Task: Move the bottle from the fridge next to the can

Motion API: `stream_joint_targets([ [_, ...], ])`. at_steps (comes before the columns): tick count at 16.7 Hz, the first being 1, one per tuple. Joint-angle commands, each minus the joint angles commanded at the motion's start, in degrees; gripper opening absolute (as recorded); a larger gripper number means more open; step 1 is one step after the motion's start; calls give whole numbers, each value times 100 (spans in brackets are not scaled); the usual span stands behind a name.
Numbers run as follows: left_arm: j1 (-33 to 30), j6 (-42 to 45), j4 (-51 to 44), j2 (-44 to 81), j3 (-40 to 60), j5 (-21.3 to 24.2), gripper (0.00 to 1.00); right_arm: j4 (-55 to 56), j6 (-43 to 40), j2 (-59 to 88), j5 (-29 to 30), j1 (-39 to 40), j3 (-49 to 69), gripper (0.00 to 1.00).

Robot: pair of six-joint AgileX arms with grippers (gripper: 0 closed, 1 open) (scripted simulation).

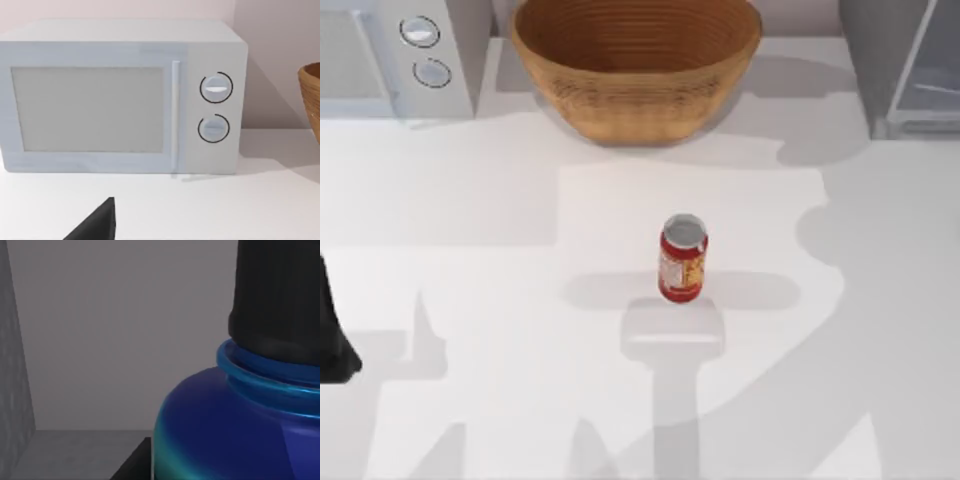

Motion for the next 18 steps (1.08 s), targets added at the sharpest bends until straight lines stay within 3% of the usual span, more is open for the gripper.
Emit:
stream_joint_targets([
  [10, 0, 0, 0, 0, 0, 0, 100, 1182, 13, -1820, -445, -396, -3138, 0],
  [18, 0, 0, 0, 0, 0, 0, 100, 1374, 23, -1950, -413, -335, -3394, 0],
])
